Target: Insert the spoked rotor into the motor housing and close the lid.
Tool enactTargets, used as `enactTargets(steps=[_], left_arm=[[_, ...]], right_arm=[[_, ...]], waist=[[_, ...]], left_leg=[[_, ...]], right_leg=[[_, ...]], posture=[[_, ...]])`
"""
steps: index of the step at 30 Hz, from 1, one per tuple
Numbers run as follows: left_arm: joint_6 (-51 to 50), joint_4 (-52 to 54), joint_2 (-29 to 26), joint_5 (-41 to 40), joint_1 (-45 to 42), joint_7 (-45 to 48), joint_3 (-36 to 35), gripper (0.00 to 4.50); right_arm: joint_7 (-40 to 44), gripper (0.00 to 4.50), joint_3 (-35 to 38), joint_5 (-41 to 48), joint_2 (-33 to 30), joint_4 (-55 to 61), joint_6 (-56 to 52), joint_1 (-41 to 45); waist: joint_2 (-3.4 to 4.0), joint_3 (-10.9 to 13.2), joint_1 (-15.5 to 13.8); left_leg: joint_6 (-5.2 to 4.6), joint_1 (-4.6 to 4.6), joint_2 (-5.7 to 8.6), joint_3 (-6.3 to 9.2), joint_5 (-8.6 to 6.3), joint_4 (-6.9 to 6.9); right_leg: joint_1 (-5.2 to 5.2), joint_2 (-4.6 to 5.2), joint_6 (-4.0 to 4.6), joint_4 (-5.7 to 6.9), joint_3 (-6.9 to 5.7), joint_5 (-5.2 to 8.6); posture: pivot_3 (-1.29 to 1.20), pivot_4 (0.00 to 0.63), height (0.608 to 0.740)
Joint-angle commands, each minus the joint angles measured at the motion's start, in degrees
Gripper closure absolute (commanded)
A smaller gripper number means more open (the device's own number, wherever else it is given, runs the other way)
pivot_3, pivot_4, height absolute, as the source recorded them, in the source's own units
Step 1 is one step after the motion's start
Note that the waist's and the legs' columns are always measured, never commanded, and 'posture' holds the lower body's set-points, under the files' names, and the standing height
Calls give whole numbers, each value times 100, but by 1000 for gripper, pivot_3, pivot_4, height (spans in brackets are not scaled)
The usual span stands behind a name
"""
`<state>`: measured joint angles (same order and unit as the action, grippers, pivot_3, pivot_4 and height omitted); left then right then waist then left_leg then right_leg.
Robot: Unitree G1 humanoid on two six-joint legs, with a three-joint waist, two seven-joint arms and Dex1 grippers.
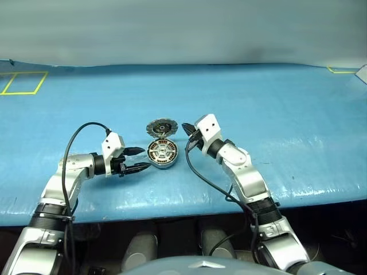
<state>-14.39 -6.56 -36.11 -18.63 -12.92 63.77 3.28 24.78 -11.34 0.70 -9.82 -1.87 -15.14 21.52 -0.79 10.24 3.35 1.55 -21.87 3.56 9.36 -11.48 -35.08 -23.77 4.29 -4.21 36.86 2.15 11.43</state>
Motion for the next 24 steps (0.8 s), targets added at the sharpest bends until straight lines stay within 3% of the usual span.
enactTargets(steps=[1,24], left_arm=[[173,186,-3,-48,56,-32,-154,1358],[104,460,-15,-351,578,-19,-402,1358]], right_arm=[[-57,4500,45,-102,-87,59,-257,290],[931,4500,-271,27,808,-2344,723,2445]], waist=[[0,0,5],[3,2,42]], left_leg=[[-1,0,0,0,0,1],[24,0,-17,1,-18,3]], right_leg=[[0,0,0,0,0,0],[-10,-42,10,-1,1,-10]], posture=[[0,150,740],[0,150,740]])
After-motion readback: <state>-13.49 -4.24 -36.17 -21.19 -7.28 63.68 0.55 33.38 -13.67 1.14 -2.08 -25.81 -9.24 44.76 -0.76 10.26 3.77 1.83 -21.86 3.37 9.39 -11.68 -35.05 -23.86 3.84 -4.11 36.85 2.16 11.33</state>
